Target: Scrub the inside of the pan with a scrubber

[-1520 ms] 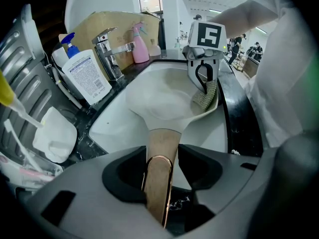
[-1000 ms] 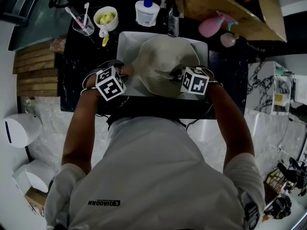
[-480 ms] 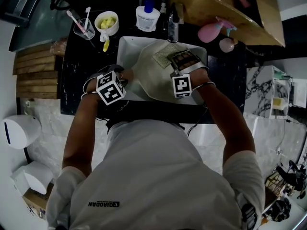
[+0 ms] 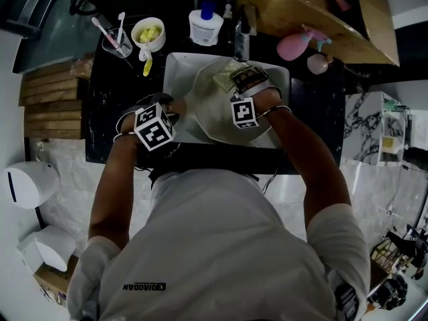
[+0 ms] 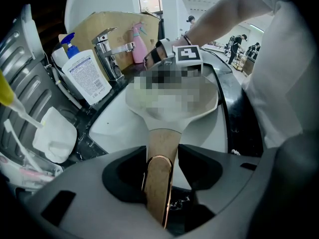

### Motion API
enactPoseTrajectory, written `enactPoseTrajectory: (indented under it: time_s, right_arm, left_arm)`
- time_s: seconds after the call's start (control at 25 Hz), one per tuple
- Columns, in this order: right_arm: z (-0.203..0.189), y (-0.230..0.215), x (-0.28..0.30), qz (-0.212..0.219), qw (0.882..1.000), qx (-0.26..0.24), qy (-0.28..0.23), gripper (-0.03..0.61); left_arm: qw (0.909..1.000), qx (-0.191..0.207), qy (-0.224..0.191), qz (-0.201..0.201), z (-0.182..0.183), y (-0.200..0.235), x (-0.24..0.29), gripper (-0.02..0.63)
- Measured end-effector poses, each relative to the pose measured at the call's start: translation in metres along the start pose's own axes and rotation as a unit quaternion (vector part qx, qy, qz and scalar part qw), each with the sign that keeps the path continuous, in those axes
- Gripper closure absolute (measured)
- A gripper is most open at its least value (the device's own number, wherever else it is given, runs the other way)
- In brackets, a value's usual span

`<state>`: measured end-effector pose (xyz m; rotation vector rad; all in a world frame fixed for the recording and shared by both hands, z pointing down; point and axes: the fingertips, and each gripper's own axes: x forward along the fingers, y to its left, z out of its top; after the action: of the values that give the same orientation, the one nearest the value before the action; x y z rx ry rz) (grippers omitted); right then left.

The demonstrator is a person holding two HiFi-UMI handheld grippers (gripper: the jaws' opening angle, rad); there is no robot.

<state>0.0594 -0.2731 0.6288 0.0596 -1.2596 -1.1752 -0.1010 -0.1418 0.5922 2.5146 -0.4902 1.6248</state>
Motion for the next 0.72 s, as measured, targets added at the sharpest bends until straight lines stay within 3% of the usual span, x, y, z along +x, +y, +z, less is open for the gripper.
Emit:
enactPoseTrajectory:
  time_s: [0.32,0.72]
  right_arm:
    - [-0.02,0.016,0.02,0.035,0.999,-0.002,0.034,0.5]
    - [-0.036,0.033,0.02,0.088,0.993,0.042,0.068,0.5]
  left_arm:
    - [1.0,-0.001,0.002,-0.001,-0.001,0.001,0.0,0.403]
    - [1.0,0.001,0.002,0.0,0.0,0.0,0.0,0.403]
